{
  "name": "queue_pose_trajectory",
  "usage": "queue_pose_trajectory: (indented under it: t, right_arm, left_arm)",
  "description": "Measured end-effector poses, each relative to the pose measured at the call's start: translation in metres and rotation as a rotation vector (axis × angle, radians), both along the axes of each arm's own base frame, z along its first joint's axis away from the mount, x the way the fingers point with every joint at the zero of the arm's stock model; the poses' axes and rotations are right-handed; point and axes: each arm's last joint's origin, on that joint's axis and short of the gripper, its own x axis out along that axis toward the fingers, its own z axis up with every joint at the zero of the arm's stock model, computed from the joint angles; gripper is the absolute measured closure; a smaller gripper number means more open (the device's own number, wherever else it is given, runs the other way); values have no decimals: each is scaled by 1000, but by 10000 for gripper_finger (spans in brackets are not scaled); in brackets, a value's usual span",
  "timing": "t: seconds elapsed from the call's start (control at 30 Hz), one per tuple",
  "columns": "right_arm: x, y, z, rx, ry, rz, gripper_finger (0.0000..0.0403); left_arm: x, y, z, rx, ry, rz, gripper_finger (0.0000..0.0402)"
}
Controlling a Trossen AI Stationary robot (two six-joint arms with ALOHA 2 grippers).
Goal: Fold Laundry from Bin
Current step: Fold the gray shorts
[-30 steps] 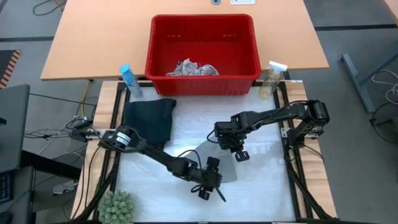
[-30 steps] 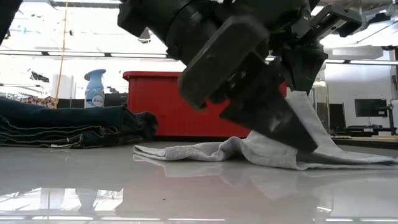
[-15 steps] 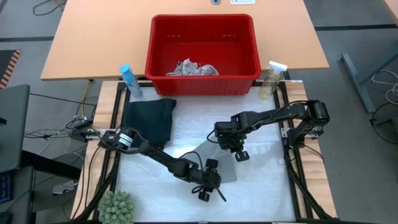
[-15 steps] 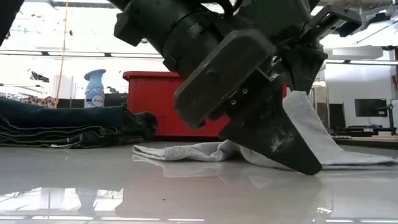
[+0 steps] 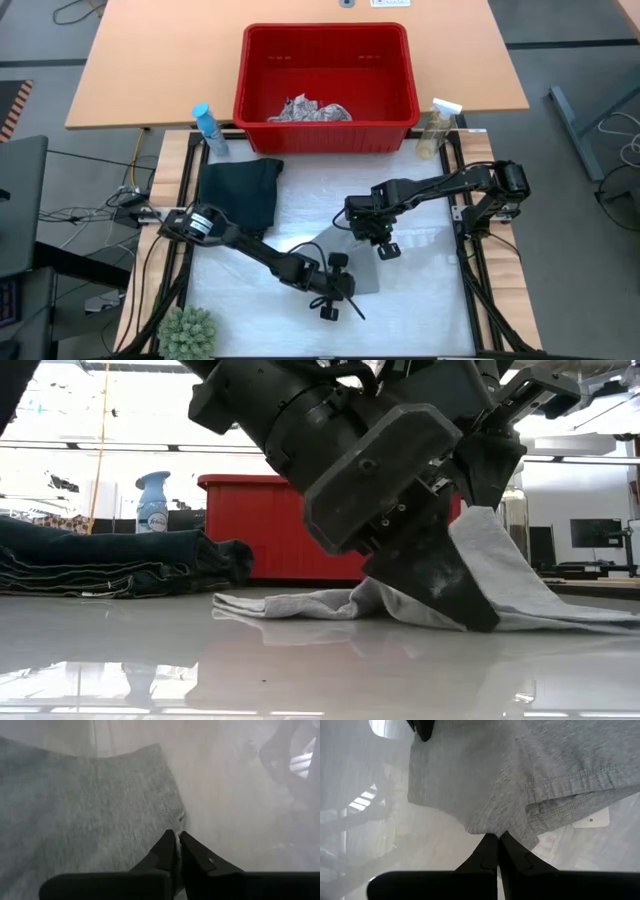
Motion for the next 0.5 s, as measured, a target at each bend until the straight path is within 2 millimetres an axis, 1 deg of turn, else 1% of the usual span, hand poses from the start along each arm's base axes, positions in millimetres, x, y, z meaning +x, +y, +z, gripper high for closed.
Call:
queue_pose_trajectory:
  t: [0.13,0.23,0.37,0.5]
  right_arm:
    - [0,0,0,1,3,-4,376]
    - [0,0,0,1,3,-5,376]
    - [1,0,0,1,-6,-5,376]
    - [2,0,0,3,-19,-8,376]
  left_arm:
    - [-3,1,10,-2,-2,34,400]
    - [-6,1,25,-7,-18,73,401]
    - [-13,-4,41,35,-47,125,401]
    - [-22,-11,50,66,-66,222,401]
